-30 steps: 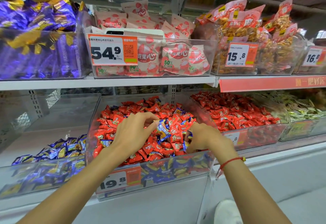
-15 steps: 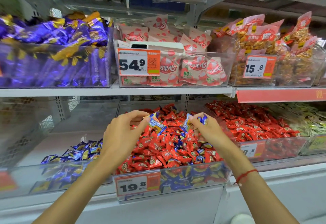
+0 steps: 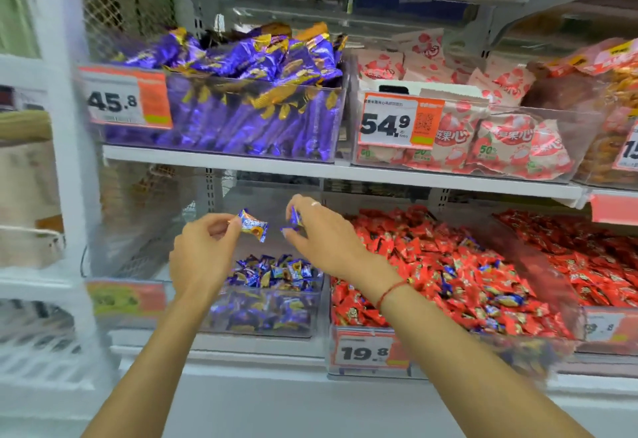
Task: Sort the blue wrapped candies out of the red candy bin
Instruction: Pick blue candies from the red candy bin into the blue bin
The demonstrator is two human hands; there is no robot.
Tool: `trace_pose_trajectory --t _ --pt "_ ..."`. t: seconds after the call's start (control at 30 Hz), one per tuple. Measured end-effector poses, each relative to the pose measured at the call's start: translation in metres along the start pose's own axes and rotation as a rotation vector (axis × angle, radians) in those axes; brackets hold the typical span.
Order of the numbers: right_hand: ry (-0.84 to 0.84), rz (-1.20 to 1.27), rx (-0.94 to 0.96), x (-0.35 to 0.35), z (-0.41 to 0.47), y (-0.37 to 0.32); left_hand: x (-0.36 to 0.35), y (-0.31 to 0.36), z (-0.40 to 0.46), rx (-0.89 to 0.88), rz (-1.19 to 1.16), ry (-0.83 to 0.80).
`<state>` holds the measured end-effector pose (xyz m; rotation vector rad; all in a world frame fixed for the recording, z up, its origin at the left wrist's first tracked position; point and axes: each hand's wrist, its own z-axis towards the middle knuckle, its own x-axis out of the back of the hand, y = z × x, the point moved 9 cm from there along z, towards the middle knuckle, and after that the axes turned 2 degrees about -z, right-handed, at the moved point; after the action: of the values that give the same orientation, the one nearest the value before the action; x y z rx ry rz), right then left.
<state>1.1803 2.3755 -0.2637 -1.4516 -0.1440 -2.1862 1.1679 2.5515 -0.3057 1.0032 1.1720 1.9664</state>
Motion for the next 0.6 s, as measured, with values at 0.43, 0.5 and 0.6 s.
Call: trace_pose_trajectory --t 0.43,0.5,0.6 --pt "-0.012 -0.006 0.031 0.033 -0.074 0.038 -0.031 0.050 -0.025 -0.209 0.116 -0.242" --pt "0.042 -0.010 -0.018 0.052 -0.104 0.063 -0.048 0.072 -0.048 -0.296 0.176 -0.280" --pt "0.142 -0.052 -0.145 0.072 -0.144 0.118 -0.079 0.100 -0.083 -0.421 0.269 -0.339"
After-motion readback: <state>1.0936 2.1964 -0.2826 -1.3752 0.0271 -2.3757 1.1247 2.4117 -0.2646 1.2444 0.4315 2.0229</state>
